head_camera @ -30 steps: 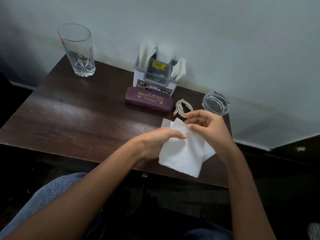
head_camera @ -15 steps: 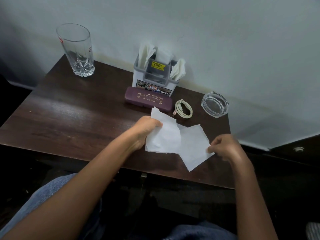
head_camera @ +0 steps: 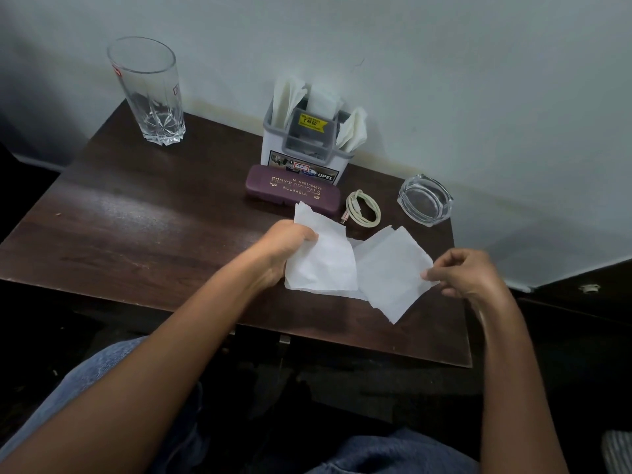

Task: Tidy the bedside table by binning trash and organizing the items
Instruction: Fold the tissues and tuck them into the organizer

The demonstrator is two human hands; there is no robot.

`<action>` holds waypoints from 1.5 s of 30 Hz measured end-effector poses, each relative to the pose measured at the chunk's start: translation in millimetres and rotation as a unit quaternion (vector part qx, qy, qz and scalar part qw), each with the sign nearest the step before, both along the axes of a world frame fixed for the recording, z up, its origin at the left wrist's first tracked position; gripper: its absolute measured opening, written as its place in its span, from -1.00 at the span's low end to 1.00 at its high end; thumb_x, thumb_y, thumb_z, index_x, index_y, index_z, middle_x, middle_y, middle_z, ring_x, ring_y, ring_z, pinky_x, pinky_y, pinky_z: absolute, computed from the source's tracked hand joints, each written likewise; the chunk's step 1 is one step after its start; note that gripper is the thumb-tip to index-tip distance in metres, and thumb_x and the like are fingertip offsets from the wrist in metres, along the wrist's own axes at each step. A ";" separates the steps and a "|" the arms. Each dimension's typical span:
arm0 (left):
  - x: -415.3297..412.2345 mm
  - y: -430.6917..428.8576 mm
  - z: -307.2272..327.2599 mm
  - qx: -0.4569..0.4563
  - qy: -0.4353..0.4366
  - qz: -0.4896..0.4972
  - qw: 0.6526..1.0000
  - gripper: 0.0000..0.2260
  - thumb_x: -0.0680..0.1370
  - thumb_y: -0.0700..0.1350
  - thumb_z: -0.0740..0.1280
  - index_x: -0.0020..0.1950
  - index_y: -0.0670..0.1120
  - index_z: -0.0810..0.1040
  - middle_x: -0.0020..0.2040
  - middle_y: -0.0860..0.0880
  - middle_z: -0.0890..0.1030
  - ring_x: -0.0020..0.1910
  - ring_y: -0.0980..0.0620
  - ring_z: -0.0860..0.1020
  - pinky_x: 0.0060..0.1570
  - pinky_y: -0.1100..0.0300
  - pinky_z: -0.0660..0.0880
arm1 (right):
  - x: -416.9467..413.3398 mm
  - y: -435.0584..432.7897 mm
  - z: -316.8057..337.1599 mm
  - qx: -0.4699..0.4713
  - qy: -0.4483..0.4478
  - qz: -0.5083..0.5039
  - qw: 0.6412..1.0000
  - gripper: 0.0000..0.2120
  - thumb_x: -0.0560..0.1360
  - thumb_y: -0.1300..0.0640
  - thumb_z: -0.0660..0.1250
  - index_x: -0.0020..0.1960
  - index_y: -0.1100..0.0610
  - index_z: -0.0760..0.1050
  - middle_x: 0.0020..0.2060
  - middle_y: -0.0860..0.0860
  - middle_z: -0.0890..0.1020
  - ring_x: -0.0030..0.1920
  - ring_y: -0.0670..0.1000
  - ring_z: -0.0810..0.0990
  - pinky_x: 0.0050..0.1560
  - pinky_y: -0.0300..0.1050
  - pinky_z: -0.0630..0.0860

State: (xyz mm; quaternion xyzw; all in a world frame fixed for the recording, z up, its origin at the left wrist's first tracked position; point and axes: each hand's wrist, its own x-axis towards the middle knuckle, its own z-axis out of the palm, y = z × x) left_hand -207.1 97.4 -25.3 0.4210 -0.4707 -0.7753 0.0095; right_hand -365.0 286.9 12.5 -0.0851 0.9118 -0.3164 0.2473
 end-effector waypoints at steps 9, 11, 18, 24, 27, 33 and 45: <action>-0.9 0.1 -1.3 -0.003 -0.003 -0.002 1.000 -0.76 0.55 -0.29 0.19 0.18 -0.26 0.50 0.01 -0.18 0.63 -0.08 -0.13 0.62 -0.03 0.06 0.55 | -3.9 1.9 -1.5 -0.087 0.011 -0.003 0.996 -0.81 0.38 0.37 0.39 -0.33 0.16 0.48 -0.34 0.08 0.54 -0.33 0.00 0.47 -0.39 -0.27 0.44; -1.4 -0.1 -1.9 -0.002 0.002 -0.007 1.000 -0.76 0.55 -0.29 0.19 0.18 -0.26 0.50 0.02 -0.19 0.63 -0.06 -0.14 0.61 -0.01 0.05 0.55 | 0.5 -2.1 4.7 -0.185 -0.018 0.015 0.982 -0.77 0.39 0.42 0.34 -0.33 0.15 0.44 -0.37 0.04 0.53 -0.35 -0.04 0.47 -0.44 -0.36 0.42; -1.8 3.7 -0.3 0.054 0.054 -0.040 0.996 -0.84 0.58 -0.28 0.18 0.06 -0.19 0.54 -0.07 -0.11 0.64 -0.13 -0.04 0.62 -0.12 0.12 0.55 | 19.5 -19.4 25.8 -0.410 -0.193 0.135 0.881 -0.75 0.22 0.38 0.36 -0.21 0.09 0.49 -0.37 0.03 0.56 -0.35 0.01 0.50 -0.34 -0.17 0.44; -4.3 10.7 -2.1 0.104 0.072 -0.080 0.989 -0.74 0.58 -0.24 0.19 0.24 -0.23 0.50 0.13 -0.17 0.62 0.06 -0.13 0.60 0.04 0.04 0.54 | 37.3 -36.9 24.0 -0.464 -0.287 0.163 0.822 -0.69 0.22 0.46 0.23 -0.14 0.14 0.48 -0.35 0.06 0.56 -0.38 0.00 0.52 -0.35 -0.21 0.49; -5.1 15.1 0.0 0.139 0.097 -0.099 0.981 -0.69 0.58 -0.16 0.22 0.30 -0.22 0.49 0.12 -0.15 0.61 -0.01 -0.08 0.60 -0.02 0.08 0.55 | 39.6 -43.4 17.7 -0.433 -0.259 0.130 0.854 -0.72 0.27 0.43 0.23 -0.11 0.15 0.48 -0.34 0.03 0.55 -0.38 -0.03 0.53 -0.38 -0.20 0.50; -5.2 16.6 5.6 0.193 0.167 -0.111 0.961 -0.80 0.56 -0.09 0.22 0.10 -0.12 0.54 -0.09 -0.04 0.61 -0.10 0.00 0.59 -0.03 0.15 0.54 | 44.1 -49.4 4.6 -0.323 -0.106 0.078 0.937 -0.72 0.36 0.45 0.27 -0.09 0.10 0.52 -0.31 -0.07 0.61 -0.18 0.02 0.57 -0.13 0.06 0.48; -8.5 17.9 3.8 0.205 0.131 -0.062 0.968 -0.47 0.59 0.25 0.01 0.09 -0.09 0.61 0.03 -0.10 0.68 0.01 -0.06 0.63 0.07 0.03 0.52 | 48.6 -54.5 -0.5 -0.243 0.004 0.097 0.965 -0.66 0.36 0.44 0.30 0.03 0.11 0.53 -0.21 0.06 0.61 -0.18 0.01 0.55 -0.19 -0.14 0.48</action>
